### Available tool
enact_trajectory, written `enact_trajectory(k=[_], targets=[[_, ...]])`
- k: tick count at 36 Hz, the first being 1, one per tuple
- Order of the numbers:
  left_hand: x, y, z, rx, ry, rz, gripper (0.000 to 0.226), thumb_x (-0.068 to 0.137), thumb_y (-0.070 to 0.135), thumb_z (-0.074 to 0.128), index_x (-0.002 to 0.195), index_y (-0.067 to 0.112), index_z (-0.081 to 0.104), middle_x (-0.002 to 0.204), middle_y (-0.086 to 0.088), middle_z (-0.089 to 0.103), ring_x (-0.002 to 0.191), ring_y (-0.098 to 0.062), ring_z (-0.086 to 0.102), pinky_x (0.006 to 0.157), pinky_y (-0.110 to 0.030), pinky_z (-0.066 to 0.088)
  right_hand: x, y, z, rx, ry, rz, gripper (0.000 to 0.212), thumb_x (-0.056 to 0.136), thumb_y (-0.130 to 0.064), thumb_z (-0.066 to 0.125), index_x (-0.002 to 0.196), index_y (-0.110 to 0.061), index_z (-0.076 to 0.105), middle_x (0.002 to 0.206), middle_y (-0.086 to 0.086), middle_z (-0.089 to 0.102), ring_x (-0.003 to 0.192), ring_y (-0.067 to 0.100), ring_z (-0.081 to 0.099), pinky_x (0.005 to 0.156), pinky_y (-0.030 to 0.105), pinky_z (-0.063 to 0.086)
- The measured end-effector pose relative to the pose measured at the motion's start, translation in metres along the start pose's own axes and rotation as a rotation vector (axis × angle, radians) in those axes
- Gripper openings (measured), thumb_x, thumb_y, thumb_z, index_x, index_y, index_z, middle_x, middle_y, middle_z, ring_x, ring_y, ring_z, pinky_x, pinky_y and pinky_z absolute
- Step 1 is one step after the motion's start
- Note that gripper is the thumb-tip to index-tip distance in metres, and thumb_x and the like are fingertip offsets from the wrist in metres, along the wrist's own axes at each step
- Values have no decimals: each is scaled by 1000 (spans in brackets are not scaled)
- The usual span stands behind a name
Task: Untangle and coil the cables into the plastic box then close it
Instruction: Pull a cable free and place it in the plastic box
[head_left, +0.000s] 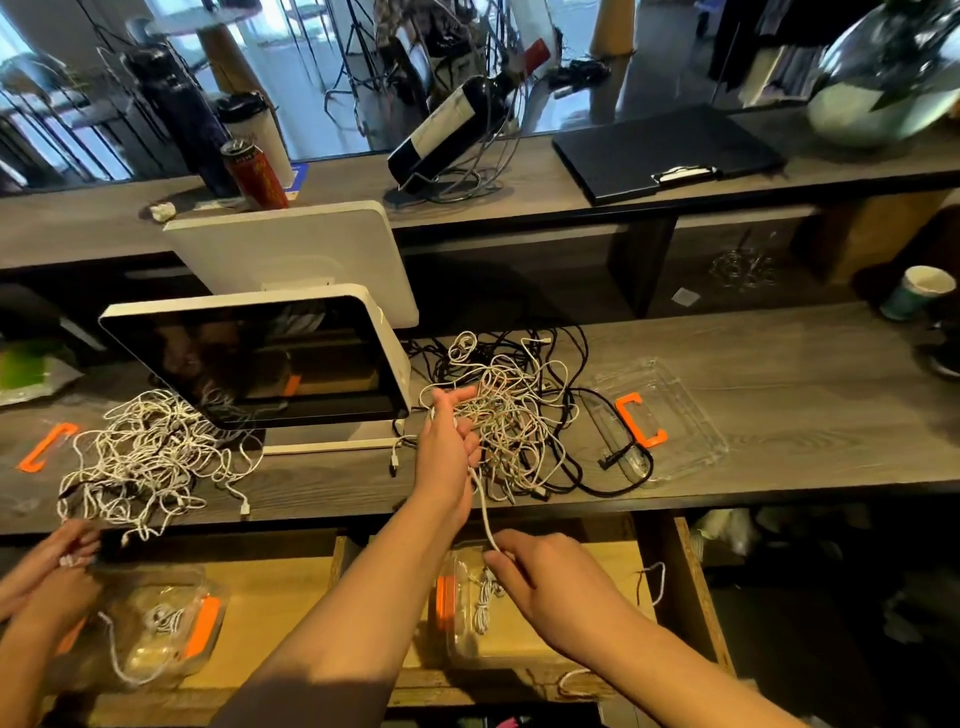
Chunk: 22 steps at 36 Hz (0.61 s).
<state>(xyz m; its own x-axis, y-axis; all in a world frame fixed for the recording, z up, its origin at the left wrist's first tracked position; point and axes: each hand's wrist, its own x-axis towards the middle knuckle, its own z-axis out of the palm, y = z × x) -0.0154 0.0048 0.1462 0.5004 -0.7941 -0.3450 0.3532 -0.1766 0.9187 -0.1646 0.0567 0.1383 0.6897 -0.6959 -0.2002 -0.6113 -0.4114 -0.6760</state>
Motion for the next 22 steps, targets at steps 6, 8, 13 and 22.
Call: enact_trajectory(k=[6, 8, 13, 22], targets=[[3, 1, -4, 253, -196, -35, 69, 102, 62, 17, 117, 14, 64, 59, 8, 31, 51, -7, 24, 48, -24, 18, 3, -9, -2, 0, 83, -121, 27, 104, -43, 35, 83, -30, 47, 76, -11, 52, 70, 9, 50, 64, 32, 36], [2, 5, -3, 367, -346, -74, 72, 101, 64, 14, 114, 14, 65, 59, 9, 32, 49, -6, 24, 47, -23, 18, 4, -14, -5, -27, 118, -166, 28, 101, -44, 30, 87, -27, 48, 81, -11, 52, 74, 12, 51, 66, 33, 38], [-1, 5, 3, 521, -605, -222, 87, 94, 73, 7, 111, 14, 69, 60, 7, 38, 49, -6, 31, 49, -21, 25, 11, -16, -22, -75, 186, -219, 29, 94, -44, 27, 90, -27, 50, 89, -9, 56, 82, 18, 58, 68, 36, 47], [-17, 11, -4, 359, -841, -641, 99, 67, 100, 10, 64, 17, 64, 65, -6, 52, 57, -16, 42, 56, -22, 29, 27, 8, -66, -145, 426, -120, 47, 86, -63, 47, 90, -20, 66, 80, -8, 61, 74, 17, 62, 64, 38, 52]])
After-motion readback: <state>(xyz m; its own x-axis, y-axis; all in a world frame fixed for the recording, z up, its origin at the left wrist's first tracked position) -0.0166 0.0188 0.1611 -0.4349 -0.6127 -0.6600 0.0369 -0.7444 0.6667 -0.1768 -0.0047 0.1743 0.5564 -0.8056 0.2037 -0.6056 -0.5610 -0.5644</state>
